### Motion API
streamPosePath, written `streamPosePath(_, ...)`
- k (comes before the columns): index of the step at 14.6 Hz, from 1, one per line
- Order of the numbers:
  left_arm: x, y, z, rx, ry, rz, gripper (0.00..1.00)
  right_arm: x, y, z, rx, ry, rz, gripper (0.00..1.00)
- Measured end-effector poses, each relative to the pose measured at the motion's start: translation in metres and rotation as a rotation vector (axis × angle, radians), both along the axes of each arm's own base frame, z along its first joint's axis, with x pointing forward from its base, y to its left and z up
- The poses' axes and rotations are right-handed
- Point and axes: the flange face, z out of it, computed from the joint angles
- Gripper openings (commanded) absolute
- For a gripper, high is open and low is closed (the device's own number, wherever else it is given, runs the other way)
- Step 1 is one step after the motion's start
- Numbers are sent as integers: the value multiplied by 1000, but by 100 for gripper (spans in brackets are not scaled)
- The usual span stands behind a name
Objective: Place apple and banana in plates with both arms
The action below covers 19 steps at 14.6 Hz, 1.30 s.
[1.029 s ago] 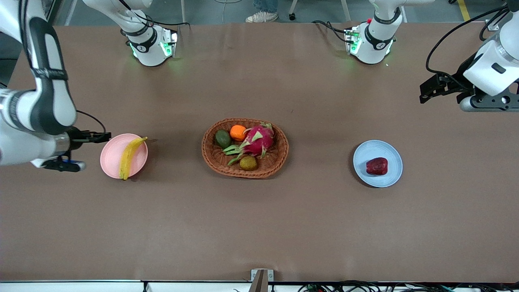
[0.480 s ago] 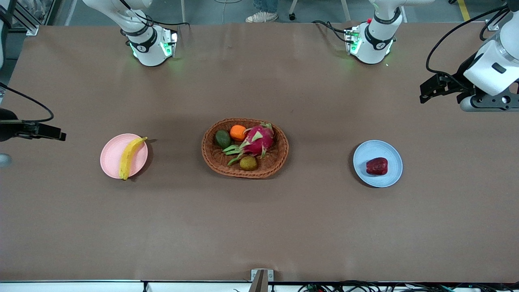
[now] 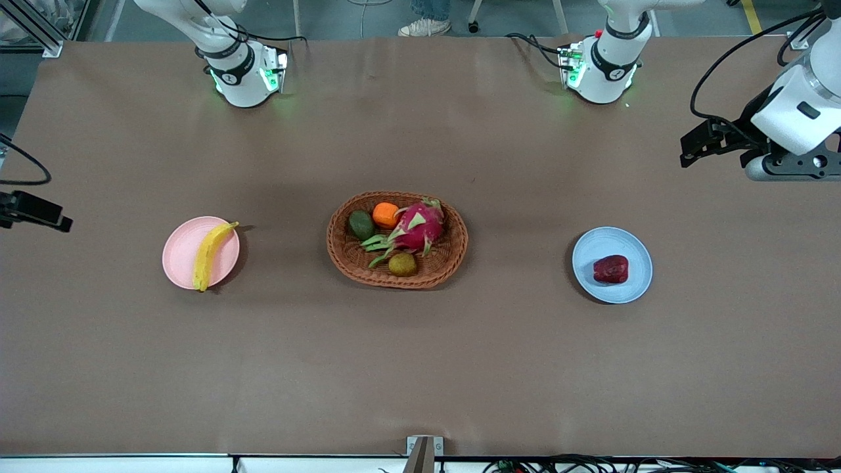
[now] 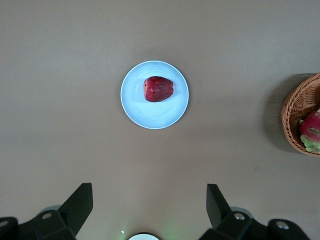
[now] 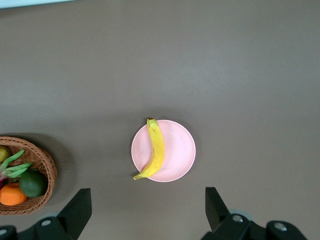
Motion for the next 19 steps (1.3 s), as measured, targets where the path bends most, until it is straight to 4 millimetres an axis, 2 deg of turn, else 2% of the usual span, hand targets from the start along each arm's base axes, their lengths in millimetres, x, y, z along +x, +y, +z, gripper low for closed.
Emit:
streamPosePath(2, 0, 1, 0, 0, 0, 1, 100, -7, 0, 9, 0, -31, -2, 100)
streamPosePath(6, 0, 1, 0, 0, 0, 2, 100, -24, -2, -1, 6, -49, -5, 100)
streamPosePath(10, 0, 1, 0, 0, 0, 2, 100, -40, 3, 8, 11, -54, 2, 100)
streamPosePath(16, 0, 1, 0, 0, 0, 2, 100, -68, 4, 4, 19, -52, 2, 100)
streamPosePath(19, 0, 1, 0, 0, 0, 2, 100, -73, 4, 5, 20, -53, 3, 100)
